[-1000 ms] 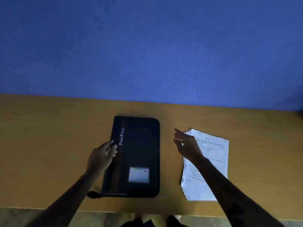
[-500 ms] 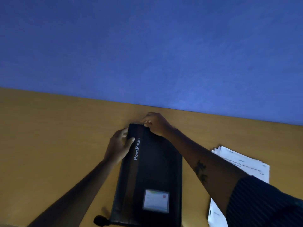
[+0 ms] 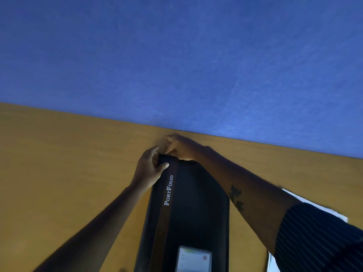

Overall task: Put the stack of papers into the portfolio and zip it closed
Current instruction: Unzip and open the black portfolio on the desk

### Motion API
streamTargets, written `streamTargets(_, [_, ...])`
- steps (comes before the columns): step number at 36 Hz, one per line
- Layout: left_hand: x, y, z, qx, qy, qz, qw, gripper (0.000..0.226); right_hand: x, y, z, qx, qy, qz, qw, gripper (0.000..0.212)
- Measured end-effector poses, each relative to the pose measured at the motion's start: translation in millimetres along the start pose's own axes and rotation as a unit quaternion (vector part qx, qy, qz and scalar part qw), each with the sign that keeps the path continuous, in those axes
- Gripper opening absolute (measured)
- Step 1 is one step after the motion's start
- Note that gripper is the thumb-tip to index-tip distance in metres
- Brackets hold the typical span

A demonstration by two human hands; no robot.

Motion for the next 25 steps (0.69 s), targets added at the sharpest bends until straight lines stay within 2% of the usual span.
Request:
streamTargets(3, [1, 3, 1, 0.003, -0.007, 0.004, 1.000, 0.059, -1, 2, -4, -0.005, -0.027, -0.010, 1.000, 0.016])
streamTargets(11, [7, 7, -4, -0.037, -0.001, 0.027, 0.999, 0.040, 3, -9, -6, 0.048, -0.091, -0.044, 0.994, 0.020])
streamTargets(25, [7, 11, -6, -0.005, 0.019, 0.043, 0.999, 0.038, 28, -81, -52, -0.014, -0.122, -0.038, 0.992, 0.030])
Point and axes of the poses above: each hand's wrist, its own y-axis towards the middle knuckle, its own x-axis out of the back of the hand, z = x × y, the point moved 2 cm from there along y, towards the middle knuckle, and after that the axes turned 11 degrees about -z, right-handed, at the moved point
